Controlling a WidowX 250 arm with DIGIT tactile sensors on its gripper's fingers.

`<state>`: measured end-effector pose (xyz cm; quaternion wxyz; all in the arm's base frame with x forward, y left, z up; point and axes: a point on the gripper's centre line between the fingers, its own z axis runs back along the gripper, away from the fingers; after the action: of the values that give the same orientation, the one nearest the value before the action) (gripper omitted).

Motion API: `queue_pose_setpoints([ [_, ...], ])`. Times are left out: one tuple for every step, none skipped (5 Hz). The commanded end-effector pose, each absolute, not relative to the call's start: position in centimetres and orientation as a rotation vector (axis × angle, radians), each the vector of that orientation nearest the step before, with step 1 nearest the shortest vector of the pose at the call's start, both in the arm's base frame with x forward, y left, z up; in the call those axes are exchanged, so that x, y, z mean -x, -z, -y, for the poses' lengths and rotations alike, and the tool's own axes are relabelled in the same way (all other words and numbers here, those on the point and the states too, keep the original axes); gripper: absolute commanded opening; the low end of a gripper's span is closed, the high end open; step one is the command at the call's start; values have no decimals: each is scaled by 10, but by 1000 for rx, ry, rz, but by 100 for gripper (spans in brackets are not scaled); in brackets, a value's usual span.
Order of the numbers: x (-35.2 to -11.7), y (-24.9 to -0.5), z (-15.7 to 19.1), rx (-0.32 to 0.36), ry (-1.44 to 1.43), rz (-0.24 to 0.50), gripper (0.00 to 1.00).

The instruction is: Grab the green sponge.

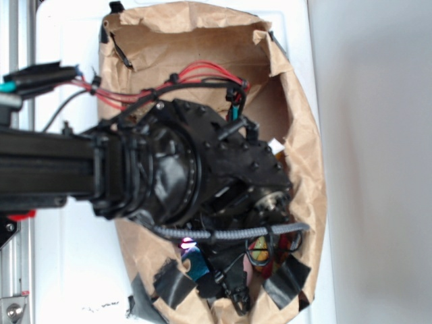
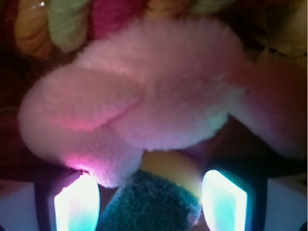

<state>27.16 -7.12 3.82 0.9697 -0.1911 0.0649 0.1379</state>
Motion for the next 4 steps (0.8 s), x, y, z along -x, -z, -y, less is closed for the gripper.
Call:
queue_pose_setpoints([
  [-273,-52,63,373,-259,-67,0],
  [-273,-53,62,367,-257,-63,0],
  [-274,-54,61,365,-261,-60,0],
  [-275,-52,57,352,-270,-63,0],
])
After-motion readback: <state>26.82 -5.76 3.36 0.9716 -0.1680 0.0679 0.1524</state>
